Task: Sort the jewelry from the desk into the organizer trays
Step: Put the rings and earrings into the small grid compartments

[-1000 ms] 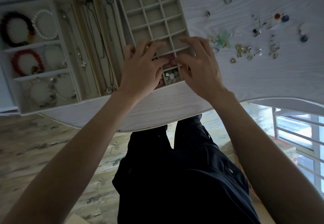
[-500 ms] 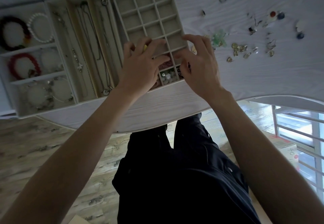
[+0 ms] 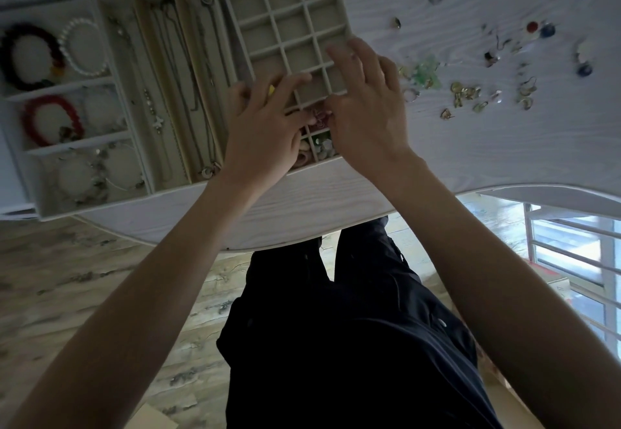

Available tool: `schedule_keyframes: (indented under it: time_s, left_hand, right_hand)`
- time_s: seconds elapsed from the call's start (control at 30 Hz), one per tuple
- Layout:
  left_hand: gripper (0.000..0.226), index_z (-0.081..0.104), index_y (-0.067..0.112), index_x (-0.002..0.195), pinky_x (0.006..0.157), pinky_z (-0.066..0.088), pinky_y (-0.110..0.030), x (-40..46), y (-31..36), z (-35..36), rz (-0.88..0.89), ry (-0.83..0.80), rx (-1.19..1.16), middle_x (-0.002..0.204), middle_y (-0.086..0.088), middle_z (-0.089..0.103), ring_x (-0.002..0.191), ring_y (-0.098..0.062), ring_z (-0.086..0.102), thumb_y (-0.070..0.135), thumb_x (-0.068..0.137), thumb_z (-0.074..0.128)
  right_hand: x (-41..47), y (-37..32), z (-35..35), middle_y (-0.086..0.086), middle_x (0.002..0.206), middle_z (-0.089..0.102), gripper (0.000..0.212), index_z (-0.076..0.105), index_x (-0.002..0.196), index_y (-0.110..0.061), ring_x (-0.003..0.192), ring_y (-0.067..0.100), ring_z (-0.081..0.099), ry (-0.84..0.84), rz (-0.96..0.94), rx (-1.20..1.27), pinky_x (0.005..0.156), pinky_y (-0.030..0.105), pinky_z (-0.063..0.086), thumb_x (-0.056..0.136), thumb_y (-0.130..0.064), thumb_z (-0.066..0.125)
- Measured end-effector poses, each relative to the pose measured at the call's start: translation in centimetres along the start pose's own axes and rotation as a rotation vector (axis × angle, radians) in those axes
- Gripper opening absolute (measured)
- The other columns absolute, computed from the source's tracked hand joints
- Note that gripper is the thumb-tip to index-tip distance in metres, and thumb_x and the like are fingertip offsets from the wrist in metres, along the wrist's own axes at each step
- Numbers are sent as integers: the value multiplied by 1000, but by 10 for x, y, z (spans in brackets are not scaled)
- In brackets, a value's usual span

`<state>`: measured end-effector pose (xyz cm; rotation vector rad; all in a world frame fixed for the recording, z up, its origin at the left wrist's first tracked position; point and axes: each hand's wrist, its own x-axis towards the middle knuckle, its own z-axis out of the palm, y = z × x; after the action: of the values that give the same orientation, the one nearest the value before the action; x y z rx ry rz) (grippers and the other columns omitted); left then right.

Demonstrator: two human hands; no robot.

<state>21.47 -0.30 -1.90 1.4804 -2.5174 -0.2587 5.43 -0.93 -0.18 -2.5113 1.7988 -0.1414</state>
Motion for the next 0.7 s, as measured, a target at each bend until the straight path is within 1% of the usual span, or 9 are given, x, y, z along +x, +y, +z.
schedule_keyframes:
  time_s: [0.1, 0.17, 0.23, 0.37, 0.43, 0.5, 0.6, 0.63, 0.7]
  left_hand:
    - [30, 72, 26, 99, 93, 32, -50, -2, -2, 2, -27, -26, -36, 136, -2, 51, 123, -28, 35, 15, 82, 51]
    - [29, 72, 27, 99, 93, 31, -49, -2, -1, 3, -34, -30, -45, 136, -2, 52, 123, -29, 37, 17, 82, 50]
    - [27, 72, 26, 97, 94, 28, -48, -1, -1, 4, -43, -43, -50, 135, -2, 52, 124, -30, 38, 18, 82, 52]
    - [27, 73, 24, 95, 96, 31, -50, 0, 0, 4, -62, -33, -95, 131, -1, 54, 121, -27, 36, 19, 83, 49]
    - [28, 72, 21, 96, 95, 32, -45, 1, 3, -1, -85, 18, -160, 122, 0, 60, 115, -26, 43, 18, 85, 47]
    - [25, 70, 17, 101, 91, 37, -36, 5, 14, -9, -96, 65, -287, 108, -1, 66, 102, -23, 55, 15, 88, 50]
    - [25, 68, 14, 105, 78, 43, -24, 19, 39, -18, -87, 21, -491, 95, -2, 69, 84, -16, 61, 20, 92, 48]
    - [26, 68, 13, 105, 75, 45, -24, 25, 48, -17, -77, -6, -533, 94, -2, 69, 82, -15, 62, 22, 92, 47]
    - [25, 68, 12, 105, 74, 50, -30, 44, 68, -13, -38, -52, -556, 94, -3, 69, 83, -19, 63, 22, 90, 50]
  right_hand:
    - [1, 0, -1, 11, 137, 50, 26, 76, 76, -10, 130, 35, 39, -86, 40, 131, 102, 46, 32, 78, -15, 51]
    - [-2, 4, -2, 8, 141, 46, 28, 75, 83, -11, 134, 33, 33, -137, 86, 260, 105, 45, 27, 80, -16, 48]
    - [-6, 11, -2, 8, 139, 48, 31, 75, 84, -13, 132, 32, 35, -84, 98, 327, 104, 45, 30, 82, -18, 44]
    - [-17, 26, 1, 14, 125, 58, 26, 71, 90, -8, 119, 35, 47, 94, 118, 446, 94, 47, 43, 82, -9, 46]
    - [-27, 31, -4, 12, 116, 62, 28, 69, 94, -6, 109, 31, 54, 132, 173, 491, 88, 43, 47, 81, -3, 45]
    - [-40, 39, -11, 8, 104, 68, 28, 69, 98, -7, 94, 24, 63, 154, 233, 499, 79, 40, 51, 82, 0, 47]
    - [-58, 57, -17, 0, 91, 72, 24, 70, 99, -11, 80, 17, 68, 159, 347, 507, 69, 37, 55, 86, -4, 51]
    - [-63, 63, -17, -1, 90, 72, 22, 70, 99, -12, 79, 17, 68, 162, 377, 496, 68, 38, 56, 87, -6, 52]
    - [-73, 81, -16, -1, 91, 72, 21, 70, 98, -14, 81, 18, 68, 158, 436, 447, 70, 38, 55, 86, -11, 52]
